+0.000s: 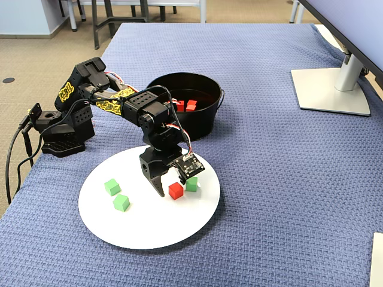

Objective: Pick up the red cubes from the white plate and place them in the black recipient

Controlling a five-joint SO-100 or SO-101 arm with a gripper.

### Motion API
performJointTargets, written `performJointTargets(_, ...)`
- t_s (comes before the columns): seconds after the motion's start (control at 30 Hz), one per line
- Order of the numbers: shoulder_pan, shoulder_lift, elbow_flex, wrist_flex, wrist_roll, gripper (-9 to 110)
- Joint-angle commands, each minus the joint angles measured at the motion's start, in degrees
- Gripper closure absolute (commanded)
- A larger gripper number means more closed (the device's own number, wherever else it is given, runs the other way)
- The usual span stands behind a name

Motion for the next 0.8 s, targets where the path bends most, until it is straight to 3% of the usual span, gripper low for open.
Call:
performJointTargets(0.0,-0.5,0.7,-4.0,-1.6,1.3,86)
performJointTargets(0.33,-0.1,-1.3,-6.9,-1.9,2.5,92)
performJointTargets(0.5,-0.1,-2.7,-9.1,0.0,2.5,101)
performJointTargets(0.77,-0.3,2.1,-8.4,2.7,6.9,101)
